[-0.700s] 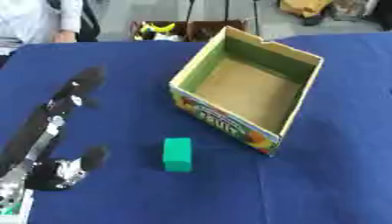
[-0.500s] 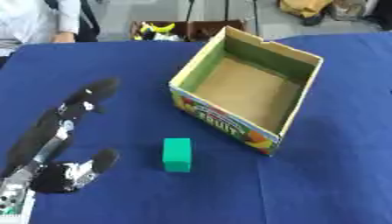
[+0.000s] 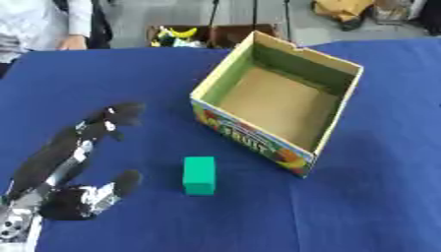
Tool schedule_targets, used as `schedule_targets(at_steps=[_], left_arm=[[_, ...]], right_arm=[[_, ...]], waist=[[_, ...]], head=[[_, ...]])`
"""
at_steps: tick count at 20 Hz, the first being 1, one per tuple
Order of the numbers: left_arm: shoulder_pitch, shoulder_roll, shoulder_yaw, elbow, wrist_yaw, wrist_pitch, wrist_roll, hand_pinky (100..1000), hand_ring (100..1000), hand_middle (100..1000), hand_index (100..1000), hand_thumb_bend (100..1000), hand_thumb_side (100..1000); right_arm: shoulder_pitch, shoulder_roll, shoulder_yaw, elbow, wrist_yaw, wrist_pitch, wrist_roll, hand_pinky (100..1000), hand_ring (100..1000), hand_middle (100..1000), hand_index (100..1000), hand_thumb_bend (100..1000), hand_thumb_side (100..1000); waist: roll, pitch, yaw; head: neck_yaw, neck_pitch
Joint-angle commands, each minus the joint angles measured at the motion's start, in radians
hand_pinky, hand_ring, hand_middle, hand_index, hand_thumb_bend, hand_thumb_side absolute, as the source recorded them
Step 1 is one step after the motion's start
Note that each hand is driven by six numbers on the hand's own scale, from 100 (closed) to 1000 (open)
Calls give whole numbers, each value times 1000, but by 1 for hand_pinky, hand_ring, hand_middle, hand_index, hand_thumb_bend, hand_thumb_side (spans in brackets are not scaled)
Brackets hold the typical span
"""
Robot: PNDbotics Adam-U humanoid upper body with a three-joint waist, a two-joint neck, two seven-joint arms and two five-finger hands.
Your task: Pick up objects on the table and place them in the box.
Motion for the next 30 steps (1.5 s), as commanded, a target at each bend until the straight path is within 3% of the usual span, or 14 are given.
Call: schedule_targets(at_steps=[1, 6, 15, 22, 27, 30], left_arm=[[-21, 60, -15, -20, -65, 43, -13, 642, 813, 914, 1000, 499, 1000], [-73, 136, -90, -20, -117, 147, -26, 676, 837, 938, 1000, 530, 1000], [-172, 263, -212, -20, -69, 325, -165, 712, 849, 940, 1000, 578, 976], [-245, 343, -290, -10, -46, 382, -278, 731, 849, 936, 1000, 615, 935], [-298, 439, -358, 19, 34, 428, -267, 748, 856, 941, 1000, 633, 923], [-326, 482, -381, 28, 42, 452, -227, 774, 882, 959, 965, 658, 989]], right_arm=[[-2, -20, 2, -13, 3, -1, 3, 827, 866, 651, 823, 100, 722], [4, -23, 5, -11, 3, -2, 7, 828, 866, 651, 824, 100, 722], [12, -27, 11, -7, 3, -2, 16, 828, 867, 651, 824, 100, 721], [20, -33, 13, -3, 2, -3, 20, 828, 867, 651, 824, 100, 720], [29, -39, 16, 0, 2, -3, 25, 829, 868, 651, 825, 100, 721], [30, -41, 17, 0, 3, -3, 27, 829, 868, 651, 825, 100, 721]], waist=[[1, -21, -3], [9, -30, -8], [20, -38, -17], [27, -47, -19], [36, -54, -17], [38, -55, -17]], head=[[-1, -7], [1, -5], [5, 3], [-2, 14], [-5, 22], [-6, 25]])
